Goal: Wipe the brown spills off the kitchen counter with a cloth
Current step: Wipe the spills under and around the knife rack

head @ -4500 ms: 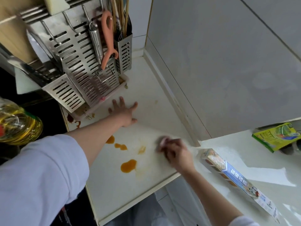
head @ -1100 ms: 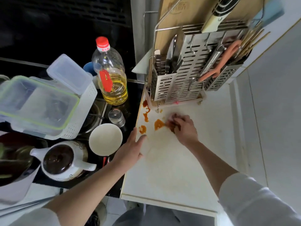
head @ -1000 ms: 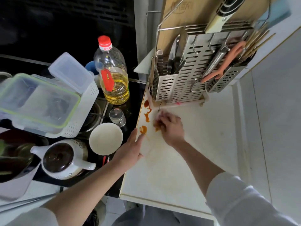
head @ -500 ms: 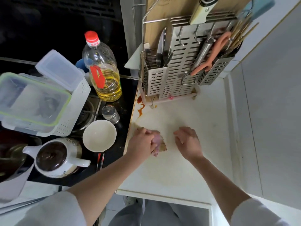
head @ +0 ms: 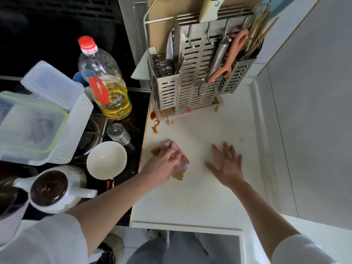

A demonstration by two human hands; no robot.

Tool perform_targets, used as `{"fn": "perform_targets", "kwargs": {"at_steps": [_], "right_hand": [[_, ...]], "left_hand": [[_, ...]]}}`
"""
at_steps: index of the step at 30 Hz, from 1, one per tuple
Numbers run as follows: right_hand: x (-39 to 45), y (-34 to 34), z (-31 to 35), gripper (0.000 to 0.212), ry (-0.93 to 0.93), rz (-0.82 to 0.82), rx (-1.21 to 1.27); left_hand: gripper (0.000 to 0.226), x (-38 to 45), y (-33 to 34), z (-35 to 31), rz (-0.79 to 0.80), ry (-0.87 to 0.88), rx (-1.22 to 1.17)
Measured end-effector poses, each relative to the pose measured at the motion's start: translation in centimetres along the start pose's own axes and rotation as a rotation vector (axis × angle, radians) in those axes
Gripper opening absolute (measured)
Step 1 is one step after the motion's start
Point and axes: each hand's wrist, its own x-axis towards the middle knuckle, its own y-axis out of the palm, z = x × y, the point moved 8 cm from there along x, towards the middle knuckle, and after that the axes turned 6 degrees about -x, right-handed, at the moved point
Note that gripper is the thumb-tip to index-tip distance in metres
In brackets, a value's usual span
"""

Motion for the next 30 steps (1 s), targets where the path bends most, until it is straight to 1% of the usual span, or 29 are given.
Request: {"fn": "perform_targets", "kwargs": {"at_steps": [2,3,4,6,8,10,11,12,14,16,18,19,23,25,26,28,30], "right_hand": [[0.1,-0.4,-0.5,0.075,-0.009,0.003,0.017],[0.1,-0.6,-0.9,0.075,-0.018,0.006,0.031],[0.1,-0.8,-1.4,0.075,-0.027,0.007,0.047],[0.1,-1.0,-1.6,0.076,-0.041,0.026,0.053],[-0.3,-0.7,-1.2,0.079,-0.013,0.055,0.023],[-1.9,0.2,0.0,0.082,-0.009,0.064,-0.015],[-3.0,0.9,0.7,0.081,-0.030,0.055,-0.022],[-4.1,1.4,1.0,0.079,-0.051,0.041,-0.018],[-5.3,1.9,0.9,0.076,-0.072,0.021,0.000],[-5.1,1.8,0.3,0.078,-0.062,0.045,0.030],[-4.7,1.7,0.4,0.080,-0.054,0.082,0.053],[-4.6,1.8,0.6,0.081,-0.055,0.095,0.059],[-4.5,1.5,0.2,0.085,-0.092,0.139,0.102],[-4.4,1.4,-0.7,0.085,-0.120,0.160,0.143],[-4.3,1.3,-1.1,0.084,-0.137,0.163,0.165],[-4.4,1.3,-1.5,0.082,-0.157,0.148,0.188],[-4.6,1.5,-1.6,0.082,-0.154,0.132,0.197]], "left_hand": [[0.060,0.8,-1.2,4.0,-0.044,-0.234,-0.086],[0.054,0.9,-1.9,5.2,-0.055,-0.310,-0.078],[0.049,0.9,-2.2,5.3,-0.030,-0.326,-0.058],[0.039,0.5,-1.4,3.0,0.100,-0.233,-0.032],[0.027,-0.9,0.2,-1.2,0.220,-0.105,-0.102],[0.024,-2.9,1.7,-4.2,0.299,-0.015,-0.155],[0.023,-3.3,2.0,-4.2,0.309,-0.011,-0.162],[0.023,-3.3,1.8,-3.3,0.295,-0.042,-0.167],[0.025,-3.3,1.2,-0.1,0.283,-0.155,-0.093],[0.026,-3.9,1.0,2.2,0.354,-0.207,-0.024],[0.024,-5.0,1.6,0.8,0.456,-0.124,-0.074],[0.024,-5.5,1.9,-1.2,0.471,-0.053,-0.109],[0.021,-4.2,3.4,-11.8,0.418,0.176,-0.220],[0.020,-3.1,3.6,-14.8,0.359,0.219,-0.267],[0.020,-2.9,3.4,-15.1,0.328,0.224,-0.273],[0.017,-3.9,2.7,-13.6,0.308,0.206,-0.305],[0.016,-5.5,2.3,-10.1,0.321,0.120,-0.333]]}}
